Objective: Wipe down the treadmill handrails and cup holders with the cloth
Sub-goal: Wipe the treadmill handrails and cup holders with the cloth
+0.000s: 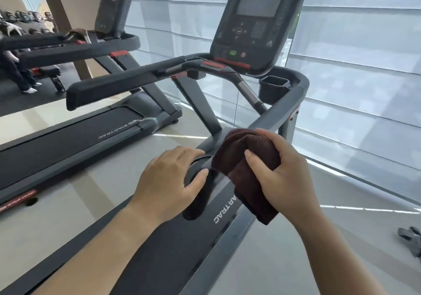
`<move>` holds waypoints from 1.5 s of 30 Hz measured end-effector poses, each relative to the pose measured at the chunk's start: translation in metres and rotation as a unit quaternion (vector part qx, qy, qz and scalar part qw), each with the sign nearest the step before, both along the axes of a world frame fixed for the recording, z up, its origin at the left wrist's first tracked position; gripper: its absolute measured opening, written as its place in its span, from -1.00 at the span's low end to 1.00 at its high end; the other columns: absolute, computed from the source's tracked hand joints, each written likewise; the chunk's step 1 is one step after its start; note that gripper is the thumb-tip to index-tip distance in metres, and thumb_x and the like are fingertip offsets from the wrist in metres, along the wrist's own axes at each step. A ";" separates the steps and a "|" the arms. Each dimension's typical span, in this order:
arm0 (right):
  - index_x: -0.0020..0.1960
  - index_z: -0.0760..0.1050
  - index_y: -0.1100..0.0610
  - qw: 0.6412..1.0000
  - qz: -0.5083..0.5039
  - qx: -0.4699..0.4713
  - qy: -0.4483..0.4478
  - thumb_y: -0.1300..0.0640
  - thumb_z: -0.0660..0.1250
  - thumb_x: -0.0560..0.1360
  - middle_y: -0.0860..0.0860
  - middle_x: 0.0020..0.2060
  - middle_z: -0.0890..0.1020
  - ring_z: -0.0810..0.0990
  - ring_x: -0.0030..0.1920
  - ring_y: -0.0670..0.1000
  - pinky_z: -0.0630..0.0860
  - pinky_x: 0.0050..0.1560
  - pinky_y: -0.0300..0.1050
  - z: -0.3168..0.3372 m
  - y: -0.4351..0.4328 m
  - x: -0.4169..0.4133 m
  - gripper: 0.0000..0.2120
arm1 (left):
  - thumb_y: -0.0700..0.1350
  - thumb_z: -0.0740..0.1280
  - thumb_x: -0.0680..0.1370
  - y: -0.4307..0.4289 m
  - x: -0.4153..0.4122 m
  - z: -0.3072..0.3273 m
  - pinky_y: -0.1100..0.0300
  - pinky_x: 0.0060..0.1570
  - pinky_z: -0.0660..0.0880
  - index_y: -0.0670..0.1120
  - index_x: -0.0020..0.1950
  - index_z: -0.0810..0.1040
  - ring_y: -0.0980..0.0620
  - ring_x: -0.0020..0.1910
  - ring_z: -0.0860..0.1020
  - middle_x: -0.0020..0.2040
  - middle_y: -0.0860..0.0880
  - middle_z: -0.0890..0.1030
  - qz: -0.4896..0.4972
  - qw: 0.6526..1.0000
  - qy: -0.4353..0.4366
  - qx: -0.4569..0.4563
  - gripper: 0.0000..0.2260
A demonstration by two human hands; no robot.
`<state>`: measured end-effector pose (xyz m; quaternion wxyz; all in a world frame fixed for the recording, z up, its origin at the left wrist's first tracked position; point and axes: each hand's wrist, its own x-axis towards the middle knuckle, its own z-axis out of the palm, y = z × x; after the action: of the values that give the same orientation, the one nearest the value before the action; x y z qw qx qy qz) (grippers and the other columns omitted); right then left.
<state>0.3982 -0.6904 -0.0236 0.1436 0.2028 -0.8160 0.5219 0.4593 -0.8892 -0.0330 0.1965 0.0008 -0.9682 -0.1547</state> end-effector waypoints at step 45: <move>0.11 0.43 -0.31 0.976 -0.141 0.009 -0.167 0.05 0.39 0.43 -0.36 0.04 0.55 0.49 0.11 -0.31 0.35 0.10 -0.44 0.055 -0.356 -0.194 -0.64 | 0.19 0.11 0.51 -0.363 -0.267 0.102 0.24 0.06 0.37 0.10 0.20 0.46 0.15 0.14 0.47 0.16 0.18 0.53 -0.161 0.974 -0.144 0.062 -0.66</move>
<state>0.2039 -1.0466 0.0315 0.0757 -0.0033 -0.8535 0.5155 0.1928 -1.2519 0.0688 0.0270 -0.1205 -0.9624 -0.2419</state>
